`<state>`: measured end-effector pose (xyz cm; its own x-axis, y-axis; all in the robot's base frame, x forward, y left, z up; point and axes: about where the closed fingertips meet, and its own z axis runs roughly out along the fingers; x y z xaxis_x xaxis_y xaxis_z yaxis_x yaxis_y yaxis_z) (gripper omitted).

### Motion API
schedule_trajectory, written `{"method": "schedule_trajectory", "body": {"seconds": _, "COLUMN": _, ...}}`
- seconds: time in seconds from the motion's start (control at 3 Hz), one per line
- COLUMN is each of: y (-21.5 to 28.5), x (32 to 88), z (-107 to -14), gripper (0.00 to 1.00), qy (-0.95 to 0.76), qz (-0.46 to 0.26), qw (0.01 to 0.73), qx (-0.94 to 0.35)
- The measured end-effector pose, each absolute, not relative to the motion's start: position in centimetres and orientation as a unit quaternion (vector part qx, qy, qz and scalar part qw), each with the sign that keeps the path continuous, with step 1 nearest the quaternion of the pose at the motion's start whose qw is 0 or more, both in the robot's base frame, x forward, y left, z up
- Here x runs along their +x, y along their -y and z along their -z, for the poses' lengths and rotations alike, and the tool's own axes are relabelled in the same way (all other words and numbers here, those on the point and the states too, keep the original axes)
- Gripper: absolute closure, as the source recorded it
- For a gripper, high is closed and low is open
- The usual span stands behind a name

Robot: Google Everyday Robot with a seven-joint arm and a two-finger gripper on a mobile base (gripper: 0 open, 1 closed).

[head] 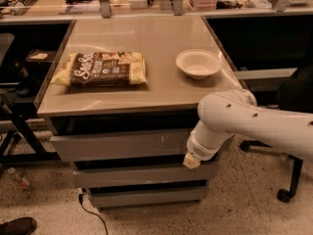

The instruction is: Close top drawer

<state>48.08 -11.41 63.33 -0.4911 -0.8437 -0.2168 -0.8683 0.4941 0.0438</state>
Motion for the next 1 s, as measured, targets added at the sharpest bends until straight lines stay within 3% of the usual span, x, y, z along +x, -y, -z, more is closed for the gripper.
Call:
{"method": "schedule_trajectory", "body": {"seconds": 0.33, "y": 11.3, "x": 49.6, "z": -62.5, "gripper": 1.0, "qy": -0.862, "qz": -0.066, "qw": 0.091, "qx": -0.494}}
{"method": "schedule_trajectory", "body": {"seconds": 0.67, "y": 11.2, "x": 50.8, "z": -62.3, "gripper": 1.0, "qy": -0.862, "qz": -0.06, "qw": 0.099, "qx": -0.493}}
{"method": "schedule_trajectory", "body": {"seconds": 1.0, "y": 11.2, "x": 50.8, "z": -62.3, "gripper": 0.81, "qy": -0.862, "qz": -0.06, "qw": 0.099, "qx": -0.493}}
